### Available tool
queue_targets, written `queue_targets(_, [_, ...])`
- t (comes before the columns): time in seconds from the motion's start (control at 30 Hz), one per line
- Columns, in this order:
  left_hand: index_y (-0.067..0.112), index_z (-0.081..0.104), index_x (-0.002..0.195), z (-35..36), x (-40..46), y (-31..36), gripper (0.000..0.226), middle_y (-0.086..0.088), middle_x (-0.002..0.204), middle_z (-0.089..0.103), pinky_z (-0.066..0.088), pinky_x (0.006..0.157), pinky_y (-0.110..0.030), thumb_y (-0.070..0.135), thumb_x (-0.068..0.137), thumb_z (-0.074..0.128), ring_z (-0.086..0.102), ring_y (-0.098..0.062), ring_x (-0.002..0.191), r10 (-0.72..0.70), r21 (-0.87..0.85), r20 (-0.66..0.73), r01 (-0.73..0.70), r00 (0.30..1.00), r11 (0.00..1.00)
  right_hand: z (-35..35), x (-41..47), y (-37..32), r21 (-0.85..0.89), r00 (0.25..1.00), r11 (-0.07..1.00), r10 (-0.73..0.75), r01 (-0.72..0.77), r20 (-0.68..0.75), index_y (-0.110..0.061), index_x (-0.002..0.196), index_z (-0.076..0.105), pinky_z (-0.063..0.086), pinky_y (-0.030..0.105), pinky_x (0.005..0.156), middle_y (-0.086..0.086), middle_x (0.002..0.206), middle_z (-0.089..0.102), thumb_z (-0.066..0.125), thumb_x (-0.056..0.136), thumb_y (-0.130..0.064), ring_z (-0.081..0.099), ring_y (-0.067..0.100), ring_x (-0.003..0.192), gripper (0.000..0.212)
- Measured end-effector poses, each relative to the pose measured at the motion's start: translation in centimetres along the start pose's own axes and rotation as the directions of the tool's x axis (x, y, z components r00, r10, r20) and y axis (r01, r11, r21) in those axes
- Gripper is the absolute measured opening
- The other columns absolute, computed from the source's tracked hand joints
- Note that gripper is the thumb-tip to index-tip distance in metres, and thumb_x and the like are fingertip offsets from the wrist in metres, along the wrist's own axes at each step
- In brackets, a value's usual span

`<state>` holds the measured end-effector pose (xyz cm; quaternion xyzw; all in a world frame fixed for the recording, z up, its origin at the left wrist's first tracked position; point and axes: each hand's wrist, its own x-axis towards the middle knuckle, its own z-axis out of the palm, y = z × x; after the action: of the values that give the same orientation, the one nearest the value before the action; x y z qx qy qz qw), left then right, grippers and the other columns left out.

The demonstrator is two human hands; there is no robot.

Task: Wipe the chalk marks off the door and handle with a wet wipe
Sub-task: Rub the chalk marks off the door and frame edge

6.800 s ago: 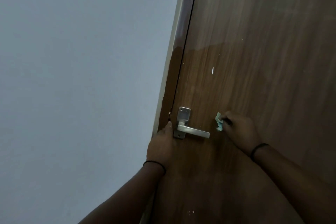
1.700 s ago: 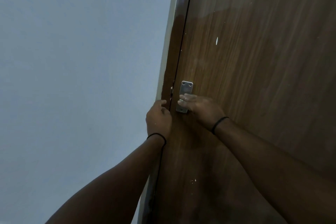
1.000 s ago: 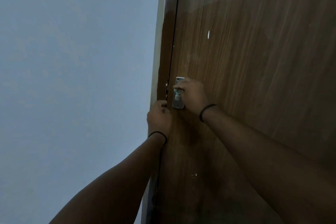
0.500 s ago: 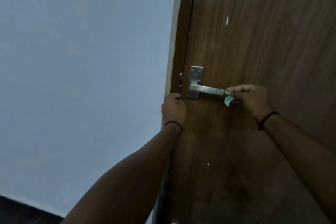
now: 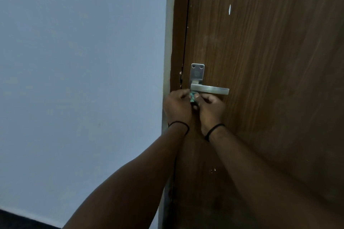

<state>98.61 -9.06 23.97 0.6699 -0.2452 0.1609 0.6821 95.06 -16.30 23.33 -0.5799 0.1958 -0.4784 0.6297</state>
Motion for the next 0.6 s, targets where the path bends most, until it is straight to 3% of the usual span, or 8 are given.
queue_targets(0.1, [0.017, 0.076, 0.095, 1.1, 1.0, 0.3, 0.014, 0.004, 0.094, 0.070, 0.044, 0.072, -0.008, 0.014, 0.086, 0.067, 0.060, -0.005, 0.084, 0.062, 0.050, -0.099, -0.058, 0.993, 0.997, 0.7, 0.6, 0.7, -0.081, 0.992, 0.993, -0.089, 0.082, -0.093, -0.011, 0.092, 0.070, 0.059, 0.029, 0.071, 0.003, 0.087, 0.073, 0.073, 0.085, -0.014, 0.071, 0.015, 0.083, 0.008])
queue_targets(0.17, [0.013, 0.076, 0.092, 1.5, 1.1, -0.4, 0.012, 0.000, 0.093, 0.070, 0.040, 0.073, -0.006, 0.011, 0.085, 0.067, 0.057, -0.007, 0.083, 0.069, 0.073, -0.136, -0.059, 0.988, 0.996, 1.0, 0.7, 1.2, -0.154, 0.985, 0.981, -0.136, 0.119, -0.108, -0.013, 0.092, 0.069, 0.059, 0.030, 0.073, 0.002, 0.090, 0.072, 0.072, 0.085, -0.014, 0.070, 0.015, 0.086, 0.007])
queue_targets(0.27, [0.012, 0.076, 0.094, 1.9, 0.6, -2.5, 0.014, -0.001, 0.092, 0.072, 0.042, 0.073, -0.012, 0.012, 0.088, 0.063, 0.060, -0.009, 0.082, 0.002, 0.067, -0.163, 0.009, 0.987, 0.998, 0.8, 0.9, 2.0, -0.435, 0.936, 0.837, -0.348, 0.332, 0.044, -0.015, 0.089, 0.070, 0.048, 0.013, 0.070, -0.002, 0.090, 0.070, 0.070, 0.086, -0.015, 0.063, 0.007, 0.083, 0.004])
queue_targets(0.37, [0.015, 0.075, 0.097, 2.0, -0.3, -4.2, 0.016, 0.002, 0.094, 0.071, 0.050, 0.077, -0.022, 0.016, 0.091, 0.060, 0.062, -0.009, 0.085, -0.047, 0.112, -0.066, 0.054, 0.997, 0.992, -0.7, 1.3, 3.2, -0.597, 0.897, 0.676, -0.393, 0.432, 0.205, -0.012, 0.086, 0.068, 0.039, 0.010, 0.067, 0.003, 0.092, 0.065, 0.068, 0.086, -0.012, 0.059, 0.011, 0.083, 0.001])
queue_targets(0.47, [0.014, 0.074, 0.093, 3.1, -0.8, -4.3, 0.012, 0.002, 0.093, 0.070, 0.051, 0.079, -0.026, 0.013, 0.090, 0.062, 0.062, -0.011, 0.085, -0.034, 0.089, -0.012, 0.035, 0.999, 0.995, -2.7, 1.6, 3.5, -0.570, 0.908, 0.718, -0.395, 0.399, 0.138, -0.012, 0.090, 0.069, 0.051, 0.021, 0.074, 0.002, 0.094, 0.067, 0.068, 0.087, -0.012, 0.062, 0.010, 0.085, 0.003])
queue_targets(0.6, [0.014, 0.075, 0.084, 5.3, -0.9, -3.3, 0.011, 0.002, 0.081, 0.070, 0.048, 0.070, -0.020, 0.009, 0.084, 0.065, 0.062, -0.009, 0.074, -0.051, 0.028, -0.114, 0.055, 0.992, 0.998, -2.6, 2.5, 1.7, -0.511, 0.909, 0.767, -0.411, 0.388, 0.072, -0.013, 0.096, 0.073, 0.056, 0.028, 0.079, 0.001, 0.093, 0.073, 0.065, 0.090, -0.013, 0.067, 0.011, 0.086, 0.010])
